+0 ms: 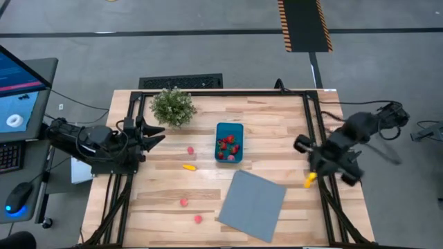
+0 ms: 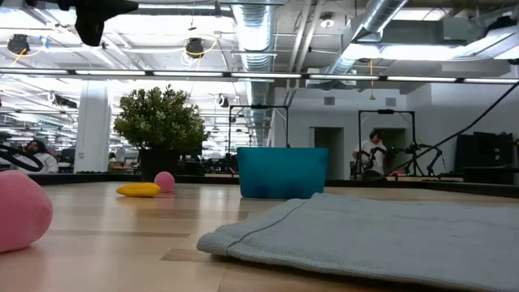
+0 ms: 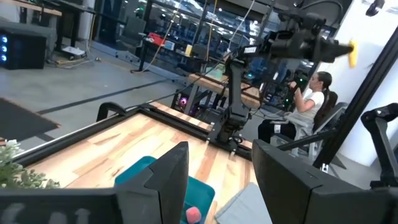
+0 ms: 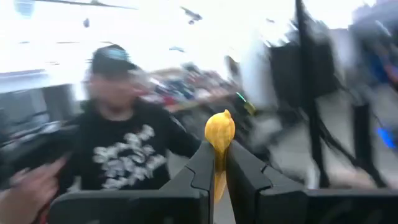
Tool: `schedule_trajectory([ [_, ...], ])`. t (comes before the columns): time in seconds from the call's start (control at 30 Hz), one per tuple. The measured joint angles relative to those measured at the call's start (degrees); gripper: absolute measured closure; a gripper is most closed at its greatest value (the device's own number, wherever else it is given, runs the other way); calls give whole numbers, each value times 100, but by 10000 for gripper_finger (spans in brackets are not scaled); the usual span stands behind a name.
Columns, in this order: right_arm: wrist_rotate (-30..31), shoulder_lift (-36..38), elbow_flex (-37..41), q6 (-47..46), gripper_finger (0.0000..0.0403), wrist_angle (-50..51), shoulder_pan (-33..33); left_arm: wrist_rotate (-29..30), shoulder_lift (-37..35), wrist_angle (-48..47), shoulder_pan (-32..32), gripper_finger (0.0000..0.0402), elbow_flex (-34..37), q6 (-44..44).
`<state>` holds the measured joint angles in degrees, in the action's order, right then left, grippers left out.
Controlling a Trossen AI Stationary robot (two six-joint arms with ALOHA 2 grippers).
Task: Pick and placing Produce into tupperware
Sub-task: Put the corn into the blue bin
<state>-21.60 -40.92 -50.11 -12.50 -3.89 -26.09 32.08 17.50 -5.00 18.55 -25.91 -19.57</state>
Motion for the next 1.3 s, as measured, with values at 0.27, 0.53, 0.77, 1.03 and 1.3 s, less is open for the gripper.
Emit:
schedule_trajectory([
  [0.27, -770, 590, -2, 543, 351, -552, 1216, 43, 0, 29, 0, 234, 0, -55],
  [0.53, -697, 548, -2, -117, 352, -527, 3042, 159, 0, 44, 0, 234, 0, -57],
  [0.77, -46, -57, -2, -337, 354, -462, 4093, 286, 0, 1, 0, 234, -2, -5],
  [1.03, 897, -991, -2, 582, 355, -254, 4153, 292, 0, -261, 0, 234, -2, -8],
  [1.3, 2767, -2032, -2, 2930, 353, 356, 3305, 312, 2, -560, 0, 234, -2, -105],
])
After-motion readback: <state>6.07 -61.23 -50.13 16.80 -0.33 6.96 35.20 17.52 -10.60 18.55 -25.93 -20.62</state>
